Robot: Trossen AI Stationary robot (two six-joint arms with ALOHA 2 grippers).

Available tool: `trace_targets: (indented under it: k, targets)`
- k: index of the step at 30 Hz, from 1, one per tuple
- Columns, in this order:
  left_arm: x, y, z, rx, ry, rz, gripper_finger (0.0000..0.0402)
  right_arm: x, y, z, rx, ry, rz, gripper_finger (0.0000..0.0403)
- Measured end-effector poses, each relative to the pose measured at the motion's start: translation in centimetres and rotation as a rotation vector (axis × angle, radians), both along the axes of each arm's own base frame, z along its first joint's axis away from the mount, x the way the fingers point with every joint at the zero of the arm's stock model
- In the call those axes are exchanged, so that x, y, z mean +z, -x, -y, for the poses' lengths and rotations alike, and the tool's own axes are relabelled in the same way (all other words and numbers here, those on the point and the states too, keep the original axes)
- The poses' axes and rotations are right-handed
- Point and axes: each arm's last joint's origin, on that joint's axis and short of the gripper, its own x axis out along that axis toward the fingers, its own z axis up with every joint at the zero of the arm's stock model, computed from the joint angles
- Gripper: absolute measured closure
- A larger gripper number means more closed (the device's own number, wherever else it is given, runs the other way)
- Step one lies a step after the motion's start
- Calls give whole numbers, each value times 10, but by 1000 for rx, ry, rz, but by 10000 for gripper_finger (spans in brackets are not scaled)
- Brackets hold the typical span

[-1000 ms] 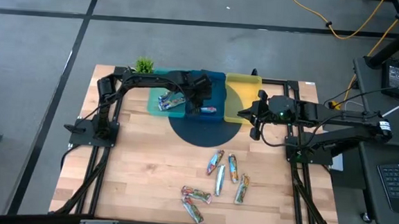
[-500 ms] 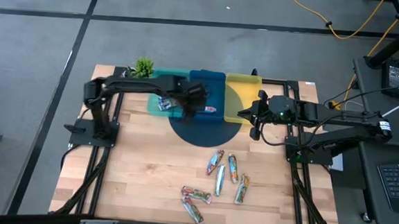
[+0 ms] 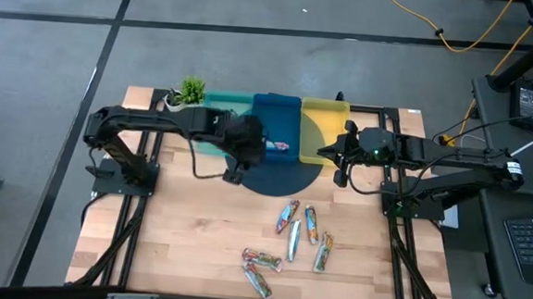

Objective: Pick and place Granola Bars by type
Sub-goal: Put the middle red granola bar into the blue bin

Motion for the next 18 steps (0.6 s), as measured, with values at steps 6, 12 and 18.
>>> trace_targets:
  k: [6,12,18]
  targets:
    - [5,0,37,-120,-17,42,320,0,0,0,14,24,-5,369]
    - [10,-4,67,-143,24,117,320,0,0,0,21,36,-6,369]
    - [23,-12,89,-81,155,289,320,0,0,0,30,51,-10,369]
